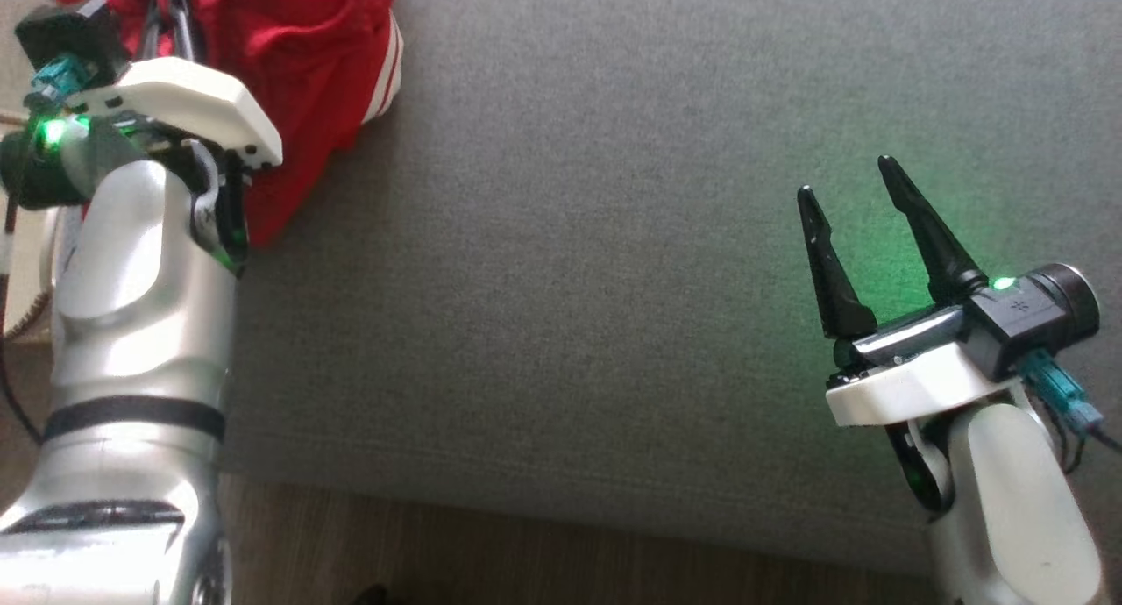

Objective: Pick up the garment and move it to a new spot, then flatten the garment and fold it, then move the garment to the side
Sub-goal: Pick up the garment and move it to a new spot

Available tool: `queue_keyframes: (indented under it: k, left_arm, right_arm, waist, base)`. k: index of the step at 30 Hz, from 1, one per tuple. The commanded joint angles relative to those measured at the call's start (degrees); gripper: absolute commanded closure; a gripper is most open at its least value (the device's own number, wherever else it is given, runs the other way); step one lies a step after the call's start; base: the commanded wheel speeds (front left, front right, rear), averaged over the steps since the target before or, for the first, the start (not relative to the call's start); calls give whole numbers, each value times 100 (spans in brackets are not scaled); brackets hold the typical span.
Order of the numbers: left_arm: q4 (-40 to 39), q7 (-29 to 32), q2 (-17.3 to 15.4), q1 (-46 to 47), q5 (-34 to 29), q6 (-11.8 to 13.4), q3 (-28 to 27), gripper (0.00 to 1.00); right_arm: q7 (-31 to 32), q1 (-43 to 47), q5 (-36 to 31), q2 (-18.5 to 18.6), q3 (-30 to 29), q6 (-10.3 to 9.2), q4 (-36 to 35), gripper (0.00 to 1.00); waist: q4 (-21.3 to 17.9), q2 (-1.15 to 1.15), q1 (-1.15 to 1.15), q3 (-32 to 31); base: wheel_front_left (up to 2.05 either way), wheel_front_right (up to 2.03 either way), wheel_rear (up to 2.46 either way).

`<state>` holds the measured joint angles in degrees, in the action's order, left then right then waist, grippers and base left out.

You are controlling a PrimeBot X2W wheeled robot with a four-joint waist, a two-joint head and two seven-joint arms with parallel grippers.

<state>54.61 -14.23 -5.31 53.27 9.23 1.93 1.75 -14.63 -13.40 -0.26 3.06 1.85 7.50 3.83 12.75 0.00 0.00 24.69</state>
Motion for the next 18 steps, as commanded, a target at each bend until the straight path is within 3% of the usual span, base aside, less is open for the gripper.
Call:
queue_keyframes:
  k: [1,10,18]
  left_arm:
    - [-469,-73,-316,-32,-62,-28,-63,100]
    - [-2307,-75,-338,-661,-242,-126,109,100]
    - [-3464,258,-200,-846,-147,-366,412,100]
  right_arm:
    - [-37,100,65,-18,161,-1,-161,0]
    - [-37,320,396,-18,214,-1,-103,0]
    - [-37,458,663,-18,242,-1,-228,0]
  waist:
    - [-1,0,0,-223]
    - [-315,0,0,-970]
    - [-1027,0,0,-1340]
  base:
    - [0,0,0]
    - [0,0,0]
    - [0,0,0]
